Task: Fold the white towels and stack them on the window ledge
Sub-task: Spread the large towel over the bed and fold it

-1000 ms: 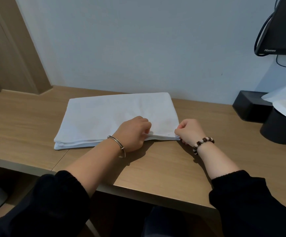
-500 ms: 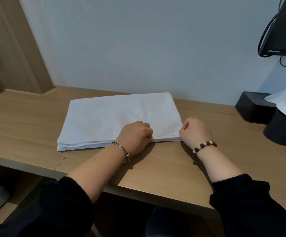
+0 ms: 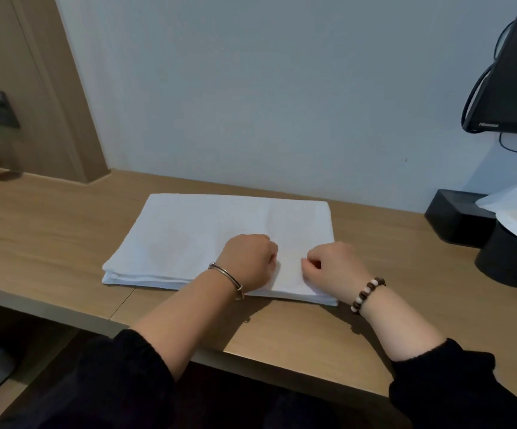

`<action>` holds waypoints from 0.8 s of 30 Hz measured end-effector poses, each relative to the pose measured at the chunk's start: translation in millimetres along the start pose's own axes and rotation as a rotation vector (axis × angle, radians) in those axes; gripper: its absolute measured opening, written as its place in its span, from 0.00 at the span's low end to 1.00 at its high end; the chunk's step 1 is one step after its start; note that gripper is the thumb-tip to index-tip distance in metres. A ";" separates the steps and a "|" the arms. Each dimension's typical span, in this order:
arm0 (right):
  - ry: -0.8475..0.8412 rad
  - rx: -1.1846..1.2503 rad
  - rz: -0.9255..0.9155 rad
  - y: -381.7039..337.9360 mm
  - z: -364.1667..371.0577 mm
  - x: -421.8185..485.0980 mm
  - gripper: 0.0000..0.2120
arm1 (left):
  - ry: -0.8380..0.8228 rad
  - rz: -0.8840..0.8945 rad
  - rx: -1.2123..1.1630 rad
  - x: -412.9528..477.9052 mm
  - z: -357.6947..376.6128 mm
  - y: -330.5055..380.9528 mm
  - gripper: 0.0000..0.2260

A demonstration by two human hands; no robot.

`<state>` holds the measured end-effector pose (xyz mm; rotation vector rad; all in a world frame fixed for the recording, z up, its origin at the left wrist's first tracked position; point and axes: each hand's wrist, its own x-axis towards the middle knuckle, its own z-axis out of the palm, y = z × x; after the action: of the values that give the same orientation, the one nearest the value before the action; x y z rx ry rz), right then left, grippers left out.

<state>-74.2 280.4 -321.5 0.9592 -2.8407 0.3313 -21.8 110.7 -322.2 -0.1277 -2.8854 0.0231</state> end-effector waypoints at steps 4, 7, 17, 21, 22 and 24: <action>-0.022 0.189 0.022 -8.7 -7.0 1.7 0.17 | 0.093 0.001 0.011 -3.8 10.1 -14.1 0.18; 0.105 0.162 0.027 -12.1 -4.9 26.9 0.13 | -0.269 -0.145 -0.007 -1.6 21.5 -20.0 0.24; -0.255 -0.105 0.165 24.9 29.9 84.5 0.28 | -0.290 -0.184 -0.022 2.7 25.8 -21.8 0.27; -0.283 -0.117 0.198 23.7 28.1 85.3 0.28 | -0.288 -0.196 -0.025 2.7 26.4 -20.6 0.27; -0.302 -0.137 0.207 22.9 26.8 85.1 0.29 | -0.291 -0.206 -0.023 2.5 26.3 -19.9 0.27; -0.342 -0.182 0.226 17.2 24.7 81.8 0.30 | -0.288 -0.223 -0.021 2.2 26.5 -18.6 0.27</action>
<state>-150.6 239.9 -333.0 0.7201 -3.2254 -0.0813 -32.2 92.3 -346.8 0.2112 -3.1693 -0.0327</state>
